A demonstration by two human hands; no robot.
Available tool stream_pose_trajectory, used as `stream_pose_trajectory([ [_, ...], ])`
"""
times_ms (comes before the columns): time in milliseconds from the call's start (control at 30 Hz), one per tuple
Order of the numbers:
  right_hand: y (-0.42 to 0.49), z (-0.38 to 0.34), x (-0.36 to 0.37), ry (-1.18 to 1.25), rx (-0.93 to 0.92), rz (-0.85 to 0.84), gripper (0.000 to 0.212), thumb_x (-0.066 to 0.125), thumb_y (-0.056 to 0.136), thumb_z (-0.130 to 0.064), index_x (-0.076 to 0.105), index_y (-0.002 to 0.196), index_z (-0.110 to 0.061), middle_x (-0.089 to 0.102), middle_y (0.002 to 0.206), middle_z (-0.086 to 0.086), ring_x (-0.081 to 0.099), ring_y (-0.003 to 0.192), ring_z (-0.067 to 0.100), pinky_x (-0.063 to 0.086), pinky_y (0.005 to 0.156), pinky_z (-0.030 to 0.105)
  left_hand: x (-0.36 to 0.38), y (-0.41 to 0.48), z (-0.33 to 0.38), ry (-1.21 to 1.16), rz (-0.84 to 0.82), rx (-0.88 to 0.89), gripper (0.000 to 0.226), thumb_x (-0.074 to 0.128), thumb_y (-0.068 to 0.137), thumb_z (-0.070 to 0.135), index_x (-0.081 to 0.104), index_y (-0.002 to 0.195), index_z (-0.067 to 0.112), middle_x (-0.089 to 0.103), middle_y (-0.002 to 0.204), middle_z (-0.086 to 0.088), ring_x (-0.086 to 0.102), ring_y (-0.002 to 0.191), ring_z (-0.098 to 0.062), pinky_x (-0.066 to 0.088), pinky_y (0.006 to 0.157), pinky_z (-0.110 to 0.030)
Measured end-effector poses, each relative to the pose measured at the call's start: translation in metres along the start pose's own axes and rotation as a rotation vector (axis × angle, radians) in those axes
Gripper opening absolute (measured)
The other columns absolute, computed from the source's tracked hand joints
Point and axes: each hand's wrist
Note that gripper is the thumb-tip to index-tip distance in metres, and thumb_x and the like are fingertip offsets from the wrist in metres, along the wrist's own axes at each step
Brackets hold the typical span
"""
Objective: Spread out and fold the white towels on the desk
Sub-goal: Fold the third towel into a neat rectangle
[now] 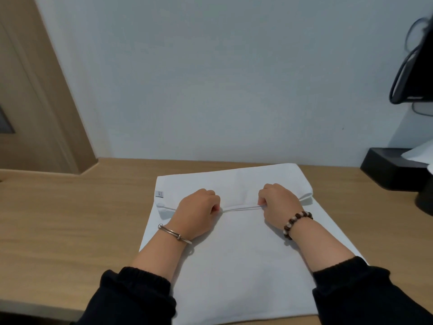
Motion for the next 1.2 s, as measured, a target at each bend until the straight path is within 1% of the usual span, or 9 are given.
stream_pose_trajectory([
  [133,-0.002,0.008,-0.006,0.216,0.128,0.018,0.025,0.044,0.084,-0.003,0.065,0.074,-0.013,0.064,0.090,0.001,0.057,0.090,0.021,0.047,0.081,0.032,-0.001,-0.001,0.000,-0.119,0.011,-0.076,0.010,0.057,0.085,0.016,0.064,0.079,0.012,0.061,0.083,0.003,0.052,0.083,-0.017,0.043,0.070,-0.031],
  [500,-0.007,0.061,-0.015,0.316,0.665,0.237,0.017,0.051,0.087,-0.012,0.062,0.100,-0.009,0.063,0.101,0.012,0.059,0.093,0.033,0.043,0.072,0.030,-0.005,-0.001,0.001,-0.229,-0.025,-0.175,0.005,0.065,0.081,0.014,0.066,0.077,0.011,0.062,0.083,-0.001,0.055,0.079,-0.017,0.043,0.073,-0.028],
  [633,-0.008,0.070,-0.014,0.305,0.758,0.183,0.030,0.053,0.088,-0.028,0.050,0.070,-0.005,0.051,0.066,0.008,0.049,0.059,0.024,0.033,0.052,0.026,-0.005,0.000,0.001,-0.235,-0.041,-0.174,0.006,0.065,0.080,0.012,0.066,0.074,0.011,0.061,0.081,0.001,0.056,0.079,-0.017,0.044,0.074,-0.029],
  [733,-0.005,0.073,-0.012,0.385,0.740,0.229,0.039,0.055,0.090,-0.030,0.045,0.061,-0.006,0.047,0.059,0.008,0.043,0.052,0.021,0.028,0.047,0.025,-0.005,0.000,0.002,-0.218,-0.046,-0.158,0.007,0.064,0.080,0.013,0.065,0.073,0.013,0.061,0.080,0.002,0.056,0.078,-0.017,0.045,0.073,-0.030],
  [800,-0.006,0.071,-0.013,0.419,0.774,0.257,0.037,0.055,0.090,-0.030,0.051,0.063,-0.006,0.053,0.063,0.009,0.050,0.056,0.024,0.041,0.053,0.028,-0.006,-0.001,0.000,-0.206,-0.044,-0.144,0.008,0.064,0.081,0.013,0.065,0.073,0.013,0.060,0.080,0.003,0.056,0.078,-0.017,0.045,0.073,-0.031],
  [900,-0.010,0.063,-0.015,0.201,0.815,0.174,0.030,0.054,0.091,-0.035,0.064,0.090,-0.007,0.063,0.097,0.013,0.058,0.094,0.031,0.048,0.085,0.040,-0.006,-0.002,-0.002,-0.227,-0.035,-0.124,0.006,0.066,0.081,0.012,0.068,0.075,0.011,0.062,0.080,0.001,0.057,0.077,-0.018,0.046,0.073,-0.032],
  [967,-0.010,0.054,-0.017,0.008,0.760,0.195,0.027,0.057,0.090,-0.026,0.056,0.111,-0.010,0.053,0.119,0.013,0.048,0.113,0.030,0.040,0.093,0.043,-0.007,-0.004,-0.003,-0.252,-0.029,-0.113,0.005,0.067,0.081,0.011,0.070,0.076,0.011,0.063,0.081,0.000,0.057,0.076,-0.018,0.046,0.073,-0.032],
  [1067,0.001,0.028,-0.019,-0.095,0.484,0.267,0.051,0.057,0.084,-0.010,0.041,0.132,-0.017,0.036,0.139,0.010,0.035,0.126,0.030,0.032,0.099,0.042,-0.006,-0.004,-0.001,-0.275,-0.017,-0.112,0.005,0.068,0.080,0.008,0.071,0.076,0.009,0.064,0.082,-0.003,0.058,0.076,-0.019,0.045,0.073,-0.031],
  [1200,0.013,-0.023,-0.001,0.076,0.030,-0.020,0.055,0.038,0.099,-0.023,0.015,0.149,-0.024,0.003,0.159,-0.001,0.005,0.145,0.021,0.006,0.115,0.047,-0.005,-0.005,-0.002,-0.302,-0.001,-0.109,0.004,0.070,0.079,0.007,0.073,0.077,0.007,0.066,0.083,-0.006,0.059,0.078,-0.020,0.045,0.074,-0.031],
])
Point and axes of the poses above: each hand's wrist, its own y-axis towards the middle knuckle, its own x-axis out of the palm, z = x × y
